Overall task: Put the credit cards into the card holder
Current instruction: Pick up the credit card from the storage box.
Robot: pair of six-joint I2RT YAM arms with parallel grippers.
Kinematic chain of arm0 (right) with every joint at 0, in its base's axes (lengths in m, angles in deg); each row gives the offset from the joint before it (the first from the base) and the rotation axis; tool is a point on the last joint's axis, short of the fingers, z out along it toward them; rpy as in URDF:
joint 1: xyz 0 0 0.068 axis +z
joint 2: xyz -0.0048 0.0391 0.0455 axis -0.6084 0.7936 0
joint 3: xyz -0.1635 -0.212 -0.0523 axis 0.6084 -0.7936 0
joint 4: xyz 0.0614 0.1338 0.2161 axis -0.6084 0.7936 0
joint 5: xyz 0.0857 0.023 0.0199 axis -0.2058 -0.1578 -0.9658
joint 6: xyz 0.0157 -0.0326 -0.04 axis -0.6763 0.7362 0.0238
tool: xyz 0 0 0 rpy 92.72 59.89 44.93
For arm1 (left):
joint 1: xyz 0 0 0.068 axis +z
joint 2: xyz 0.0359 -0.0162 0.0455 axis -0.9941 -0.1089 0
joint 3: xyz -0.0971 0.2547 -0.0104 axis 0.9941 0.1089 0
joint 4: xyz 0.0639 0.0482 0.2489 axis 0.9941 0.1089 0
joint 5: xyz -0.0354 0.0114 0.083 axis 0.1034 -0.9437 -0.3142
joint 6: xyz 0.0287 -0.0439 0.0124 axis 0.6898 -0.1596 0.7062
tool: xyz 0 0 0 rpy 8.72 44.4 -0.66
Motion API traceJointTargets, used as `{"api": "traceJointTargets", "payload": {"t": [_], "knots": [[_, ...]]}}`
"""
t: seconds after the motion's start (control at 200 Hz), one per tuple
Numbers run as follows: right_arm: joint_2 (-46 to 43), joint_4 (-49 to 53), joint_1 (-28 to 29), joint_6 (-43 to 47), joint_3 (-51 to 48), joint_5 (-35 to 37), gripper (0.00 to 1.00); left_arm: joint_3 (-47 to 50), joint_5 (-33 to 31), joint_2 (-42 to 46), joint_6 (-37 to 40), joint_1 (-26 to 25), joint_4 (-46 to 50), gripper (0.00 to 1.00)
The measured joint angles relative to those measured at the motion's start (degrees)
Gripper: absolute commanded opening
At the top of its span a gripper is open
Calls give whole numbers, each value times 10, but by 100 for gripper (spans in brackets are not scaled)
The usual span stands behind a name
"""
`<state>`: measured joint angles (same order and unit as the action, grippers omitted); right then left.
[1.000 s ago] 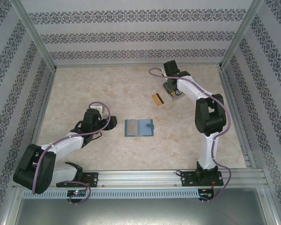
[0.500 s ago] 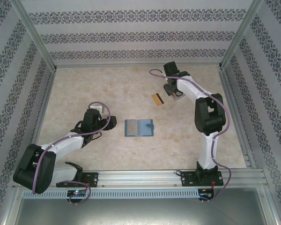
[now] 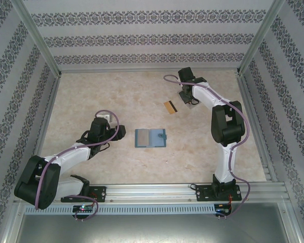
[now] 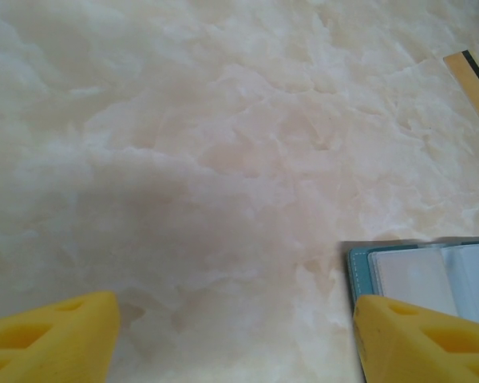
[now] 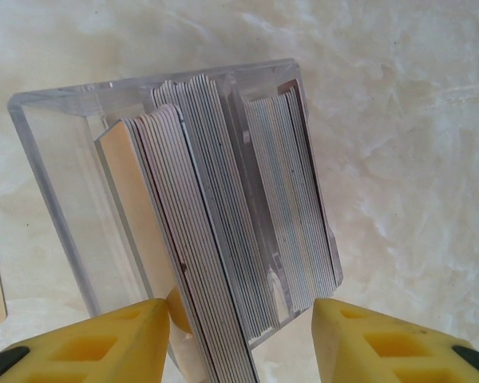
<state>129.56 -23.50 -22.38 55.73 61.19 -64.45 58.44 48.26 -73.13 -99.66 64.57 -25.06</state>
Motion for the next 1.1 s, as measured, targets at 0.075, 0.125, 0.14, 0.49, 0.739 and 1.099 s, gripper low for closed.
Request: {"api": "traceJointTargets", "payload": {"t": [0.075, 0.125, 0.14, 0.49, 0.739, 1.099], "knots": [[-2, -1, 0, 0, -1, 3, 45, 0, -1, 0, -1, 0, 0, 78], [-2, -1, 0, 0, -1, 5, 44, 0, -4, 1, -1, 0, 1, 78], [-2, -1, 0, 0, -1, 5, 44, 0, -5, 2, -1, 0, 2, 78], [-10, -3, 0, 0, -3, 10, 40, 0, -5, 12, -2, 0, 2, 80], [-12, -5, 0, 1, -4, 14, 30, 0, 3, 12, -2, 0, 2, 82], [-34, -10, 0, 2, -14, 13, 16, 0, 12, 12, -2, 0, 2, 82]]}}
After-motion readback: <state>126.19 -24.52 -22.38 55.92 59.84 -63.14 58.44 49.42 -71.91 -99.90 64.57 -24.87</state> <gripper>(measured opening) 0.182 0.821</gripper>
